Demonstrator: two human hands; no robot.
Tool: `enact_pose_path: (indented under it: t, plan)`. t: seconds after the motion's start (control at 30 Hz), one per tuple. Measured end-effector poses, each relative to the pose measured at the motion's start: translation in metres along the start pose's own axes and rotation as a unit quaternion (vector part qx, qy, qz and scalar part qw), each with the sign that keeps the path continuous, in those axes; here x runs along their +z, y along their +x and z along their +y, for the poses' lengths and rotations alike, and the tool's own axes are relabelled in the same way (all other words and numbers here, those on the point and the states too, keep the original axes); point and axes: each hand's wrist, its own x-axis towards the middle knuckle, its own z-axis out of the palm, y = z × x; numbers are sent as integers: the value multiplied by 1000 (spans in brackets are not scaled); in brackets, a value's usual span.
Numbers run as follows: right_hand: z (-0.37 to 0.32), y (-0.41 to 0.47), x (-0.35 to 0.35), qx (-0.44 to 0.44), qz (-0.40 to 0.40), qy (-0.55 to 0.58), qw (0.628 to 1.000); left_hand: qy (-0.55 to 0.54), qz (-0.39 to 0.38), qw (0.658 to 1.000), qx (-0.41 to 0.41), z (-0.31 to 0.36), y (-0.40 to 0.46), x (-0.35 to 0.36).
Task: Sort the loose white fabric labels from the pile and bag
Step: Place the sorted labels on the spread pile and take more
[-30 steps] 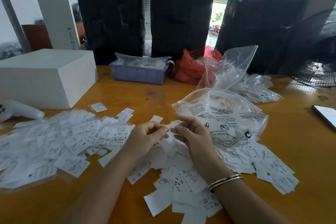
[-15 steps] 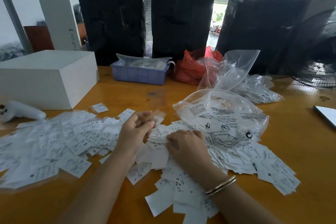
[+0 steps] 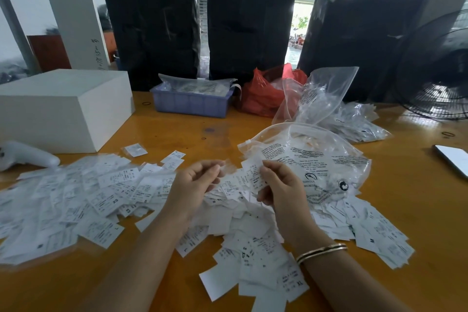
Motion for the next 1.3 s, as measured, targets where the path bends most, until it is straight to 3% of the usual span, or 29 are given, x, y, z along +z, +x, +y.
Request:
enact_pose_path:
  t: [0.23, 0.6, 1.17, 1.3]
  plan:
    - [-8, 3, -1, -50, -5, -41, 998, -2, -30, 1000, -5, 2, -1, 1]
    - [-12, 1, 1, 8, 3, 157, 988, -22, -64, 998, -10, 7, -7, 5]
    - [-10, -4, 7, -19, -17, 95, 995, -34, -75, 997, -7, 9, -8, 5]
    - [-6, -4, 6, -28, -20, 37, 999, -44, -78, 996, -10, 9, -8, 5]
